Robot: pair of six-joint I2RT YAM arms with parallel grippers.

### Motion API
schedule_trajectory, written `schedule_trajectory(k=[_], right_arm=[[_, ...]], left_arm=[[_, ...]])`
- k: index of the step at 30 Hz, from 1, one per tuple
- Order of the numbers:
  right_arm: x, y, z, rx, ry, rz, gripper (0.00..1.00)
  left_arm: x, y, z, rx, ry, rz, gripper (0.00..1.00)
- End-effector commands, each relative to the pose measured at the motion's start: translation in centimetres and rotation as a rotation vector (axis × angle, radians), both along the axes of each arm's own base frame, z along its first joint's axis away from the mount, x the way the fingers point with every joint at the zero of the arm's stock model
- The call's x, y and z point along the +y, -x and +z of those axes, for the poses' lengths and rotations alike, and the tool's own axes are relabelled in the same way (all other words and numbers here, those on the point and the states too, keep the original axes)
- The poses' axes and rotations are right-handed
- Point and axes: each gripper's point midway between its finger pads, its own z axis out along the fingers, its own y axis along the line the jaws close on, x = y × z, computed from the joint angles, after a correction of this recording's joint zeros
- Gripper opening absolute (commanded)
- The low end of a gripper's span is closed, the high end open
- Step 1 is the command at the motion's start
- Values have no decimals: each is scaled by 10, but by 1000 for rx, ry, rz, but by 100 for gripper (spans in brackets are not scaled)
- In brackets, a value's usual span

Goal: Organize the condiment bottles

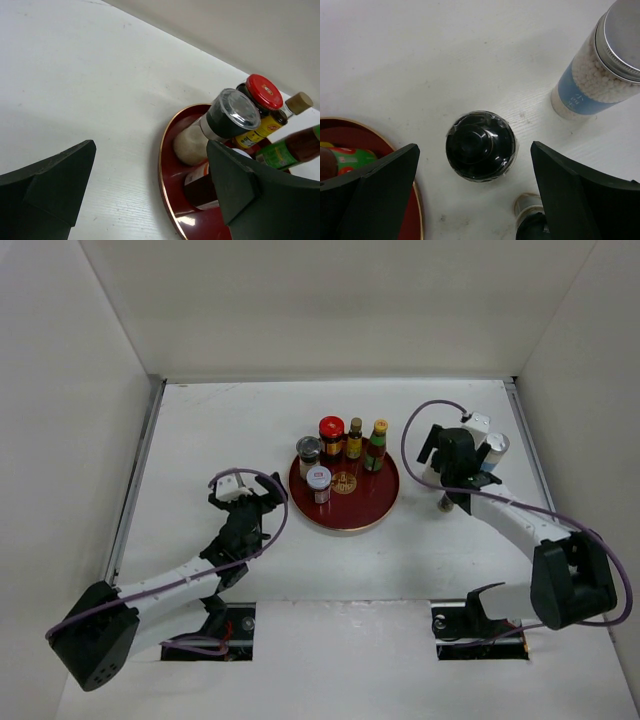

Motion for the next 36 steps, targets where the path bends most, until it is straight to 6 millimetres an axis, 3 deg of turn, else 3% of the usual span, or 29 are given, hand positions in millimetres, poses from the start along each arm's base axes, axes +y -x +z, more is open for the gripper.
schedule_trajectory(k=[1,7,10,13,18,21,25,31,36], right_arm=[[-2,-14,14,-18,6,1,98],[-9,-23,0,27,39,-21,79],[-8,-30,2,21,36,-22,64],[-6,-35,25,-53,29,-24,55],[-3,-29,91,-220,-4,-12,52],[16,-13,105,-250,-10,47,53],[45,1,97,-230,-27,126,53],[123,30,86,-202,-89,325,53],[193,42,107,-242,-138,499,54]], left_arm=[[3,-4,10,-64,126,14,95],[-3,-6,-1,-45,122,-13,95],[-4,-7,-4,-36,116,-11,95],[-5,-8,-4,-32,118,-9,95],[-6,-11,-9,-18,106,-10,96],[-3,-10,-7,-26,113,-1,96],[0,-12,-8,-23,113,7,96],[4,-12,-8,-26,117,17,96],[5,-13,-8,-26,122,21,97]])
